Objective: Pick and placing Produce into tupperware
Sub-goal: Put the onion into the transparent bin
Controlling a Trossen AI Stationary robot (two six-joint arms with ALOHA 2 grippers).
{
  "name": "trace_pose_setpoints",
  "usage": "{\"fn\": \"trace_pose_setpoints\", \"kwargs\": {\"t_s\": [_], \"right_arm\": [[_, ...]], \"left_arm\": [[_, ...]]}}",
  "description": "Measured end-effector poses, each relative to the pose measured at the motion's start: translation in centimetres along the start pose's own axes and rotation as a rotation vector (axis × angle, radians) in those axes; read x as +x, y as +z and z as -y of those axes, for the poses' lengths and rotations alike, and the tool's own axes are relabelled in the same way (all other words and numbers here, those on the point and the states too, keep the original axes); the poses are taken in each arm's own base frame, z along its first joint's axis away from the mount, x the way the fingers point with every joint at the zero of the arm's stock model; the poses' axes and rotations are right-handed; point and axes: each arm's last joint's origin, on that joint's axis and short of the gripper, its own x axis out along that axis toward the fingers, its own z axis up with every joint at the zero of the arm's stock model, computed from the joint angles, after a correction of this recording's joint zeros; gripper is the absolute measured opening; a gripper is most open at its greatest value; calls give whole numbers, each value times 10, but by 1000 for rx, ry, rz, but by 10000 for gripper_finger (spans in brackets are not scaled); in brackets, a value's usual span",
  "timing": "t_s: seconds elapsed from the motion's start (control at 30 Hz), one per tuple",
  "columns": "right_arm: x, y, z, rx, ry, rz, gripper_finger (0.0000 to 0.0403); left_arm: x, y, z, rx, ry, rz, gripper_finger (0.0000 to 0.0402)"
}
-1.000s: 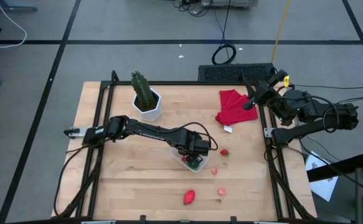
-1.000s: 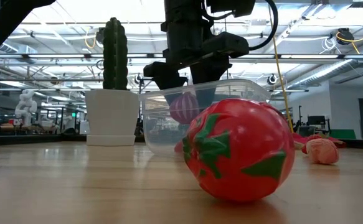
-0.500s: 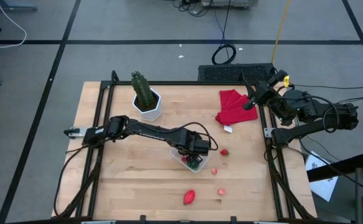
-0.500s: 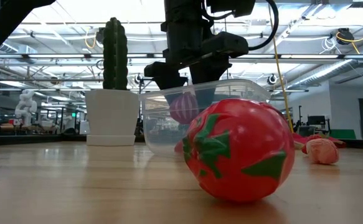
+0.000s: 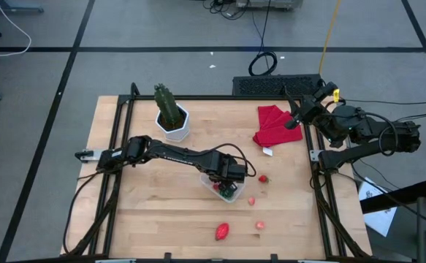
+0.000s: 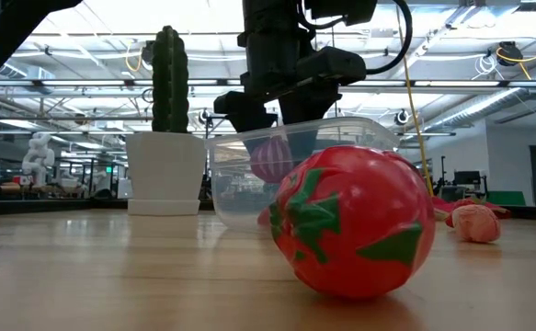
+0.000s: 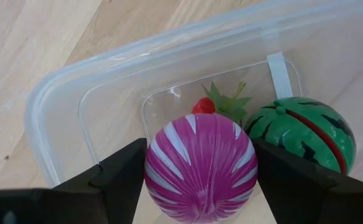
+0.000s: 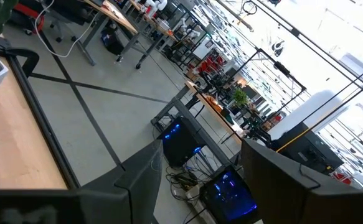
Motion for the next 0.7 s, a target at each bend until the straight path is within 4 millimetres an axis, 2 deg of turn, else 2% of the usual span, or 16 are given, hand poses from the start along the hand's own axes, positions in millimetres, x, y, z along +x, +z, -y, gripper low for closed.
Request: {"fn": "trace_pose_setpoints", "kwargs": {"t_s": [0.7], "right_arm": [[0, 0, 0, 0, 0, 0, 209]], "left_arm": [[0, 1, -1, -7, 6, 6, 279]]}}
